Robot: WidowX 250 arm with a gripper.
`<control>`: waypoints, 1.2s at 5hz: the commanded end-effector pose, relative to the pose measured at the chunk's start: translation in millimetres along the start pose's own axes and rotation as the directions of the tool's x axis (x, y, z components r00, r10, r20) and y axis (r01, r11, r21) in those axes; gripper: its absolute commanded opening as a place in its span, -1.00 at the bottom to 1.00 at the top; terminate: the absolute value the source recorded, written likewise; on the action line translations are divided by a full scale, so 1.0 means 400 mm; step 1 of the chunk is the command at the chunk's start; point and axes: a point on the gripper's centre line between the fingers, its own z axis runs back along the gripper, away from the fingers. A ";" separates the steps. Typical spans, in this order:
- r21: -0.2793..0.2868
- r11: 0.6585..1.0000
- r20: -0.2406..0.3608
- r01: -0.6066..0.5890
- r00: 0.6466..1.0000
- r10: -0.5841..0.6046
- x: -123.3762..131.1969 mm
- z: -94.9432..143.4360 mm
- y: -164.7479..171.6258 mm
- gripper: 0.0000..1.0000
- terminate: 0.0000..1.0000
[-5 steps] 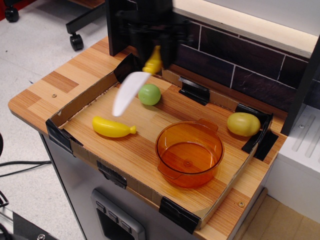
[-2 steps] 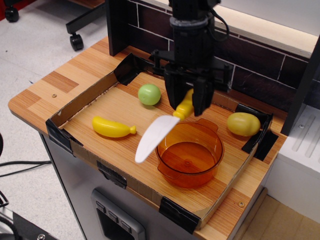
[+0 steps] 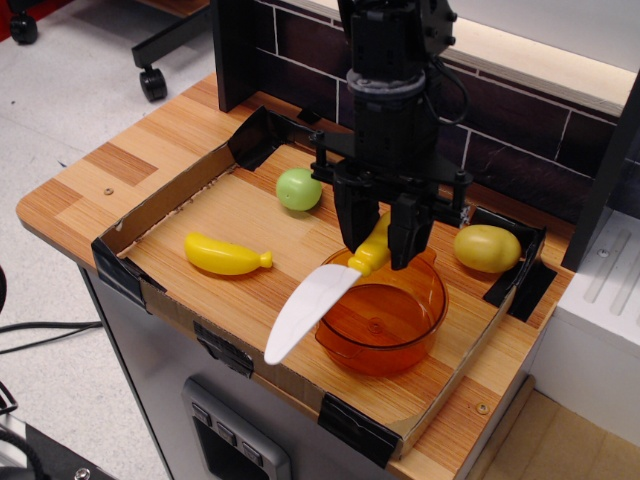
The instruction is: Put knife in pot
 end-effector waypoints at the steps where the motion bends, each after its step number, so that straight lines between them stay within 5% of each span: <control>1: 0.044 0.999 0.007 0.027 1.000 -0.028 0.011 0.006 -0.004 1.00 -1.00; 3: -0.004 0.998 0.057 0.063 0.996 -0.063 0.003 0.041 -0.005 1.00 -1.00; 4: -0.024 1.000 0.189 -0.001 0.982 0.006 0.024 0.113 0.021 1.00 -1.00; 5: -0.029 0.997 0.257 -0.076 0.963 0.081 0.042 0.158 0.059 1.00 -1.00; 6: -0.029 0.997 0.257 -0.076 0.963 0.081 0.042 0.158 0.059 1.00 -1.00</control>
